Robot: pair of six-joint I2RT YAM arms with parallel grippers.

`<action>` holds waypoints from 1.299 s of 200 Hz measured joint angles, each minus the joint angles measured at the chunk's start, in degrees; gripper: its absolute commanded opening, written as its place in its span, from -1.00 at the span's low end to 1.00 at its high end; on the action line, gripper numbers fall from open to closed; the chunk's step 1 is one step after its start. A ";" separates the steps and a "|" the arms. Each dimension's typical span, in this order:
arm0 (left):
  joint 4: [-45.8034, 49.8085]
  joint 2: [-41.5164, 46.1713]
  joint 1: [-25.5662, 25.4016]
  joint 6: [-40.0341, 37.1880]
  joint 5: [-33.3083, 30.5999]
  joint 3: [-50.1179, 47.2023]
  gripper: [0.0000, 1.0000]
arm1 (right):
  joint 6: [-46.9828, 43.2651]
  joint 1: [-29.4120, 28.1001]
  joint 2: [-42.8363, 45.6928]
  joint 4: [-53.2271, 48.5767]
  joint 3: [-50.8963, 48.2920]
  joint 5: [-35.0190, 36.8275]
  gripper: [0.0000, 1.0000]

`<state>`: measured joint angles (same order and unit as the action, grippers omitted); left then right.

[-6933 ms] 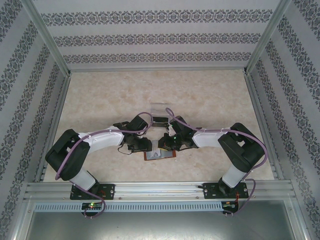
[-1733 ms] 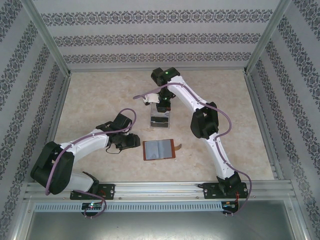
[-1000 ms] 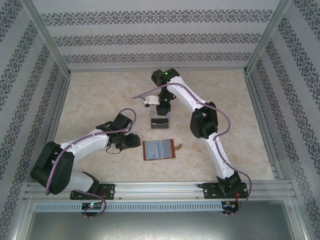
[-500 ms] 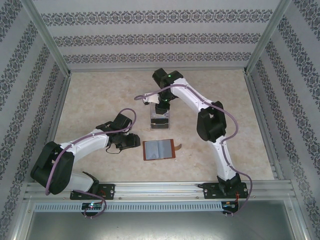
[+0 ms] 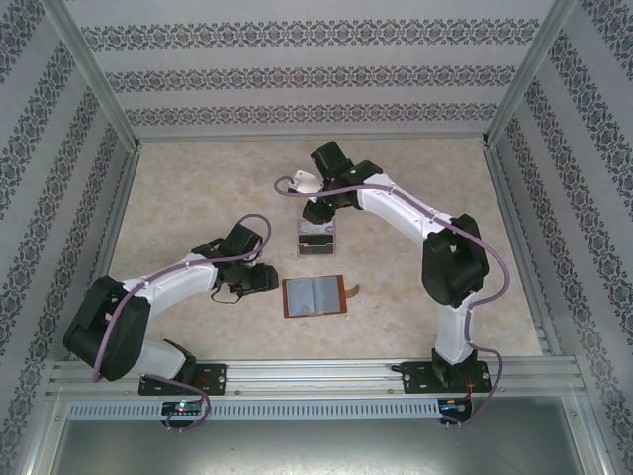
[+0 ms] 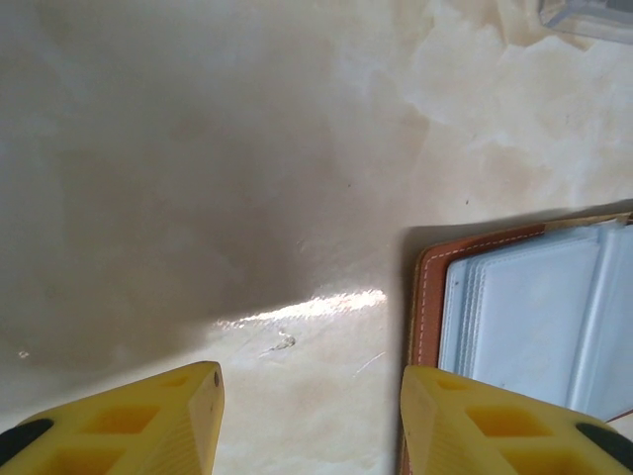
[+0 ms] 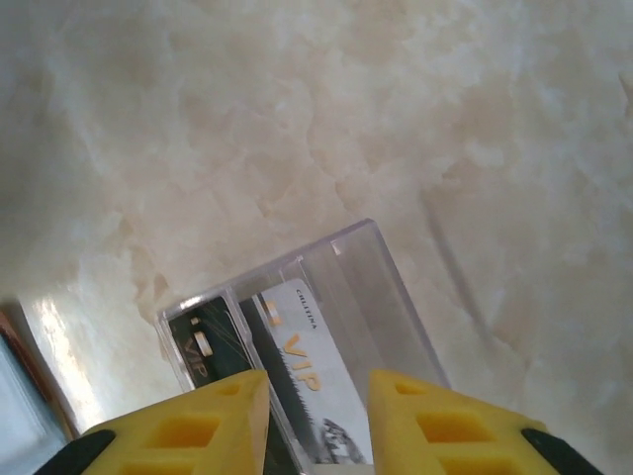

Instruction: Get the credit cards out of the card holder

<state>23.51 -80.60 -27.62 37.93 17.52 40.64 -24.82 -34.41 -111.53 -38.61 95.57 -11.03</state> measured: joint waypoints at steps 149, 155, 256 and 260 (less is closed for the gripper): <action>-3.65 -2.47 2.62 -0.17 1.79 2.03 0.02 | 54.49 -10.73 11.69 8.26 -20.50 -1.95 -0.44; -3.65 -2.47 2.62 -0.17 1.77 2.05 0.02 | 55.21 -10.73 12.07 8.46 -21.20 -2.49 -0.43; -3.65 -2.01 2.62 -0.15 1.70 2.08 0.02 | 64.22 -11.13 14.32 11.23 -30.97 -11.52 -0.32; -3.65 -1.88 2.62 -0.15 1.70 2.08 0.02 | 64.52 -11.28 14.32 11.45 -31.15 -11.78 -0.31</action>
<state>19.86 -82.48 -24.99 37.78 19.22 42.72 39.70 -45.69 -97.21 -27.16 64.42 -22.81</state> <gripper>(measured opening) 0.509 0.335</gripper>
